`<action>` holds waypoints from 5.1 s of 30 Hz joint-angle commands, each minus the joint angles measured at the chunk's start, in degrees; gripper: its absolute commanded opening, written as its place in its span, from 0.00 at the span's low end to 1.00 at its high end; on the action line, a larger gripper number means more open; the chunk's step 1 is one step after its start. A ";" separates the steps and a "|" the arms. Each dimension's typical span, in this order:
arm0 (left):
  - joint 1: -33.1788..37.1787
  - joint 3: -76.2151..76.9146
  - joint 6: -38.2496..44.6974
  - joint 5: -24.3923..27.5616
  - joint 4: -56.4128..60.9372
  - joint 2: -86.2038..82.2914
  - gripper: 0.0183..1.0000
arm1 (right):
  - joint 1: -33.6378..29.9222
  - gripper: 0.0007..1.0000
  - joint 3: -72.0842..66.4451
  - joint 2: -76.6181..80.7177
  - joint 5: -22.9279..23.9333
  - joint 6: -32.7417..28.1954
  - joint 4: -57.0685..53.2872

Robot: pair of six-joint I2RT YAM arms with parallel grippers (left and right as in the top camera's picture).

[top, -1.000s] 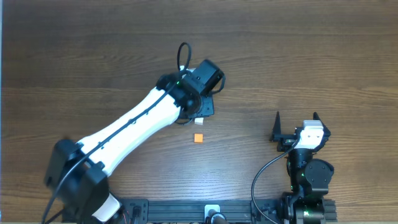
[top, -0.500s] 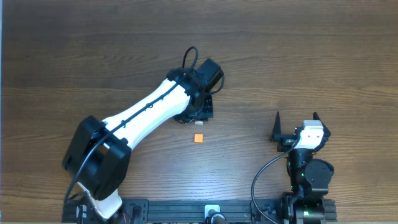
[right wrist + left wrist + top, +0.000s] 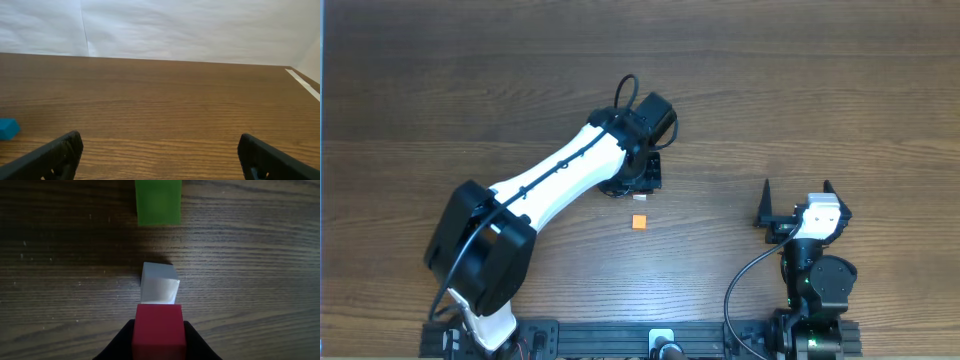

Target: Stack Cubes

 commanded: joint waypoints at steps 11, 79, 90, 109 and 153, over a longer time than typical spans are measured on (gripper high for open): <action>1.51 1.36 2.71 0.81 0.15 2.21 0.02 | -0.31 0.99 -0.26 -0.52 0.37 0.20 -0.15; 0.46 2.89 3.96 1.20 0.11 5.20 0.02 | -0.31 0.99 -0.26 -0.52 0.37 0.20 -0.15; -0.94 2.89 3.89 -1.16 -0.07 5.20 0.02 | -0.31 0.99 -0.26 -0.52 0.37 0.20 -0.15; -0.94 2.89 3.50 -3.10 -0.09 5.20 0.02 | -0.31 0.99 -0.26 -0.52 0.37 0.20 -0.15; -1.05 2.89 3.54 -3.96 0.13 5.95 0.23 | -0.31 0.99 -0.26 -0.52 0.37 0.20 -0.15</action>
